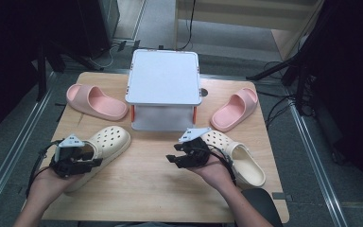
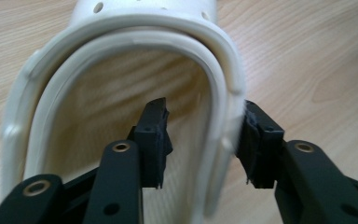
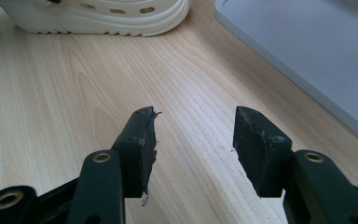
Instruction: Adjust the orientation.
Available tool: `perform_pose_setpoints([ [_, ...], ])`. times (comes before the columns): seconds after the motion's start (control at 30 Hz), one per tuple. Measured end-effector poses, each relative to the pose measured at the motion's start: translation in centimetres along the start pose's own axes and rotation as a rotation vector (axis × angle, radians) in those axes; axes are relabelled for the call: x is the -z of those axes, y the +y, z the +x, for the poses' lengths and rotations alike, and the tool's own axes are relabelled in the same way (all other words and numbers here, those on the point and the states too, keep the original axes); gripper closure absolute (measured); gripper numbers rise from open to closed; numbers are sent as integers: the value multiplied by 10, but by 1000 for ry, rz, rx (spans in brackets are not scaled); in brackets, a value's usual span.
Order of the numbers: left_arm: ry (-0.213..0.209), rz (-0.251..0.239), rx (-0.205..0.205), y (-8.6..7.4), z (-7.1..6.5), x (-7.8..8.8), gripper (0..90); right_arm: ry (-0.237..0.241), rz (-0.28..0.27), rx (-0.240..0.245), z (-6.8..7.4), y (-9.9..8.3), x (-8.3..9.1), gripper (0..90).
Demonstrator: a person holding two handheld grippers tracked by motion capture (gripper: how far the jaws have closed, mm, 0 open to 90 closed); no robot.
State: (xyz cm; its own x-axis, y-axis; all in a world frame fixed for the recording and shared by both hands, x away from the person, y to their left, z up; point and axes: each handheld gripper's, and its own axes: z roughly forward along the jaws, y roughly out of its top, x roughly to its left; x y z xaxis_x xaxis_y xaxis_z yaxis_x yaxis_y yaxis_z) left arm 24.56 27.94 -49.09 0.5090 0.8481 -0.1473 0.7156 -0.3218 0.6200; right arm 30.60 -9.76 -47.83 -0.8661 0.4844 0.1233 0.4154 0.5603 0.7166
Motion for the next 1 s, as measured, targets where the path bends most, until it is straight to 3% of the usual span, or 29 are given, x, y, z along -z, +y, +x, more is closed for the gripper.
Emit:
perform_pose_setpoints([
  [0.13, -31, 11, -28, 6, -3, -11, 659, -1, 6, 5, 1, 0, -1, 492],
  [0.17, -38, 16, -35, 6, -4, -12, 727, -1, 9, 4, 1, 0, -1, 492],
  [0.37, 32, 28, -46, 12, -10, -10, 776, -7, 14, 1, 0, 0, -1, 485],
  [0.4, 39, 12, -39, 14, -10, -7, 778, -9, 14, 2, 0, 0, -1, 485],
  [0.5, 15, -30, -8, 18, -10, 2, 778, -10, 7, 2, 0, 0, 0, 484],
  [0.67, -17, -79, -49, 28, -26, 8, 778, -15, 11, -4, 0, -1, 1, 480],
  [0.7, -46, -79, -59, 32, -32, 7, 778, -15, 13, -4, 0, -1, 2, 480],
  [0.87, -87, -59, -124, 43, -55, -4, 776, -22, 0, -16, 1, -4, 5, 480],
  [1.0, -114, -41, -137, 53, -68, -18, 776, -27, -14, -30, 1, -6, 9, 480],
])
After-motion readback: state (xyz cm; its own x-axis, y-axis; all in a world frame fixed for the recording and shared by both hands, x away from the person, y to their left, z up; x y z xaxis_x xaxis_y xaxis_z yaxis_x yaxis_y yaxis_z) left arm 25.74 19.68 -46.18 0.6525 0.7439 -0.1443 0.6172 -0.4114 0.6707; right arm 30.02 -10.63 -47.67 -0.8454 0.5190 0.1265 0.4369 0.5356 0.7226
